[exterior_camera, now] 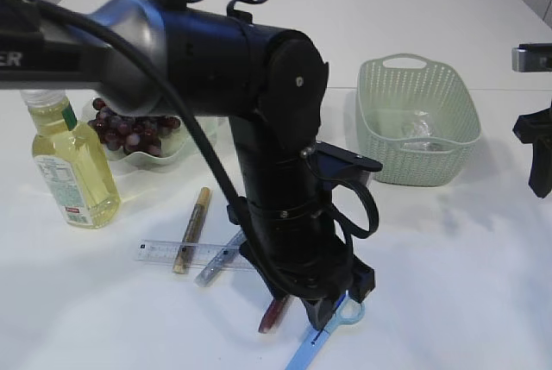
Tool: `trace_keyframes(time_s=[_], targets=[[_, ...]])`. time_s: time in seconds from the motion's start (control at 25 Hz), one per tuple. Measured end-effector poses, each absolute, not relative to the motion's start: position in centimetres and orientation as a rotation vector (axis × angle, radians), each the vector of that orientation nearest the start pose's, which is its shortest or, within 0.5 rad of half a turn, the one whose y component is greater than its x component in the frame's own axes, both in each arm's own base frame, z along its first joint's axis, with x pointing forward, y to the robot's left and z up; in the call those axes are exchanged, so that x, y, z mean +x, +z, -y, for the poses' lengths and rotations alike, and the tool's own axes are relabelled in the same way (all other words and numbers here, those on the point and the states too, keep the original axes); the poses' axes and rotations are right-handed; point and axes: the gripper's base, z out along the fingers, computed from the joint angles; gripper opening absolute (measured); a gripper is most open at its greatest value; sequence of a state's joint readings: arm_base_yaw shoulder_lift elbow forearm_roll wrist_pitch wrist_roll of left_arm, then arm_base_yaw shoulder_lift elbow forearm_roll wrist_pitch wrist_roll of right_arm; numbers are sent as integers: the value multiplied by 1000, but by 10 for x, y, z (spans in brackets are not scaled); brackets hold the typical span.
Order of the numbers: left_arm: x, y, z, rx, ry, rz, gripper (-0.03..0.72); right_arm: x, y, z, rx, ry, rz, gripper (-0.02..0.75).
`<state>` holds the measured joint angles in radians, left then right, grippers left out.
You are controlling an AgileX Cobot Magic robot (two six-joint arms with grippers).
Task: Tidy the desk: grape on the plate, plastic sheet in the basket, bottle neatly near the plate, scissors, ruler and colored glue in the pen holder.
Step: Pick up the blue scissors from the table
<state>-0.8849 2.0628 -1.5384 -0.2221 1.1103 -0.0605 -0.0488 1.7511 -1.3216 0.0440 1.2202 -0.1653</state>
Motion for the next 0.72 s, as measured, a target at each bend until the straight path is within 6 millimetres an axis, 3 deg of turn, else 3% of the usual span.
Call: trace_keyframes(time_s=[0.24,0.48,0.52,0.72], targets=[[250,161,348,1101,-273,-3057,390,333,240,10,-190,131,-3114,405],[253,143,353,998,-223,-3147,390,333,240,8,-202,154,-3107,405],[238,139,363,1056,-210,-3139,390,334,242,8,-200,159,-3102,405],[250,132,358,972,-217,-3164,390,338,248,8,-203,155,-3077,404]])
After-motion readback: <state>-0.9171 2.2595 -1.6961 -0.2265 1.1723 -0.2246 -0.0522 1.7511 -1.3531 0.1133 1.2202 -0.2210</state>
